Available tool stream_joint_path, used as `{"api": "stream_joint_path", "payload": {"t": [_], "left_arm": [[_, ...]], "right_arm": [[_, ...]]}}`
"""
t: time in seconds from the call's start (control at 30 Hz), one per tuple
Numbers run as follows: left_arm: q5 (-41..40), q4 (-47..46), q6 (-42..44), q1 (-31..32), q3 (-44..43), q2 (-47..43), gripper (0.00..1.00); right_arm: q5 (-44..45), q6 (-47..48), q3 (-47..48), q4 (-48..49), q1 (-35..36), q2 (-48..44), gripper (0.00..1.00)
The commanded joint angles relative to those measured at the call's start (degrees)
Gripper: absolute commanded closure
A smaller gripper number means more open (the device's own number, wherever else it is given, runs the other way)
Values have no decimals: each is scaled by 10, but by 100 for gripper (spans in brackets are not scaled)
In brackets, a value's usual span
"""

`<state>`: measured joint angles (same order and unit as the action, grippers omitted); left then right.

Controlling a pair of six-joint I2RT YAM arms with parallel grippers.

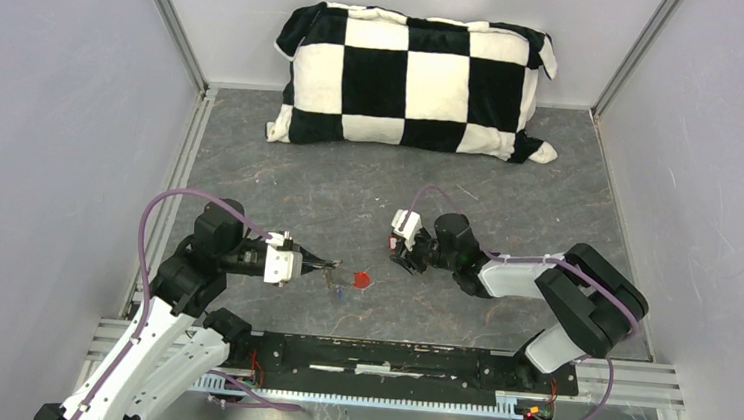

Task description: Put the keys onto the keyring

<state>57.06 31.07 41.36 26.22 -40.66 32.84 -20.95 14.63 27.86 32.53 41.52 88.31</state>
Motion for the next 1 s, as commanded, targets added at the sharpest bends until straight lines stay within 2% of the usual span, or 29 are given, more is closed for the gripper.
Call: {"api": "stream_joint_path", "payload": {"t": [0.0, 0.17, 0.57, 0.8, 0.97], "left_arm": [[7, -32, -37, 1, -7, -3, 98], [0, -32, -36, 1, -6, -7, 98], [-7, -30, -36, 1, -13, 0, 98], [-10, -29, -36, 1, -14, 1, 98], [-10, -30, -37, 1, -16, 2, 98]], "right_arm": [[-8, 34, 34, -8, 0, 27, 54], [13, 38, 48, -6, 1, 42, 55], [32, 54, 71, -21, 14, 80, 62], [50, 54, 67, -20, 15, 85, 77], [53, 44, 60, -5, 15, 78, 94]]}}
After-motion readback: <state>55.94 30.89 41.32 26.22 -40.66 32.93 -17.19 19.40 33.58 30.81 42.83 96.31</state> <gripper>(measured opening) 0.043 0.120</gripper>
